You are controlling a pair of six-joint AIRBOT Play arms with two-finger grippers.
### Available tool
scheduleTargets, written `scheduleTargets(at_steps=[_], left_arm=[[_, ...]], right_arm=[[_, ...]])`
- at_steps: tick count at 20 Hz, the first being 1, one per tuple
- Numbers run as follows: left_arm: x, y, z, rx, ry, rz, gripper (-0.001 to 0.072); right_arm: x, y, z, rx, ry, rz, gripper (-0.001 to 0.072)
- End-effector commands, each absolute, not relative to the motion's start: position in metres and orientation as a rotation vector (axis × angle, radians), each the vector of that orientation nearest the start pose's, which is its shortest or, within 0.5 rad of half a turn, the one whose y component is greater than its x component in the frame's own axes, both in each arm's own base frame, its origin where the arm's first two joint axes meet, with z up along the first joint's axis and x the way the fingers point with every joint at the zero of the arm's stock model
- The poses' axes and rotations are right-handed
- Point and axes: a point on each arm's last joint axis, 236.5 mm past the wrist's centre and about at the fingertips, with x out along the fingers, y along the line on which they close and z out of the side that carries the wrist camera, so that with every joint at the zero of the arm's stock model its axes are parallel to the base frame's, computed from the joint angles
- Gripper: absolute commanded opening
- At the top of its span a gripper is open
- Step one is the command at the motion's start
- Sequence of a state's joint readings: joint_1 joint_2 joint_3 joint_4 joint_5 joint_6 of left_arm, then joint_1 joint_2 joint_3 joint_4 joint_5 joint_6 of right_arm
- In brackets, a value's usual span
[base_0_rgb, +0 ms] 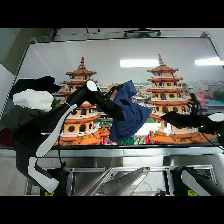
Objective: Fold the shirts.
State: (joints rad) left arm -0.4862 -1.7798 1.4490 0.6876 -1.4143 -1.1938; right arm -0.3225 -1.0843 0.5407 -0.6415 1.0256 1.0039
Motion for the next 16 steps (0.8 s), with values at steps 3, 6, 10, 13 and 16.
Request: scheduleTargets(at_steps=[3,6,10,13,16], left_arm=[[0.299,-0.334,-0.023,-0.261,1.612,-1.124,0.0003],[0.306,-0.328,-0.023,-0.278,1.606,-1.107,0.0003],[0.309,-0.325,-0.023,-0.285,1.604,-1.100,0.0003],[0.310,-0.324,-0.023,-0.287,1.602,-1.098,0.0003],[0.315,-0.323,-0.019,-0.288,1.587,-1.100,0.0003]], right_arm=[[0.322,0.111,-0.105,0.750,1.253,0.437,0.0364],[0.340,0.132,-0.119,0.726,1.295,0.442,0.0363],[0.367,0.152,-0.109,0.703,1.278,0.482,0.0362],[0.386,0.154,-0.093,0.683,1.232,0.511,0.0119],[0.397,0.160,-0.071,0.668,1.201,0.571,0.0019]])
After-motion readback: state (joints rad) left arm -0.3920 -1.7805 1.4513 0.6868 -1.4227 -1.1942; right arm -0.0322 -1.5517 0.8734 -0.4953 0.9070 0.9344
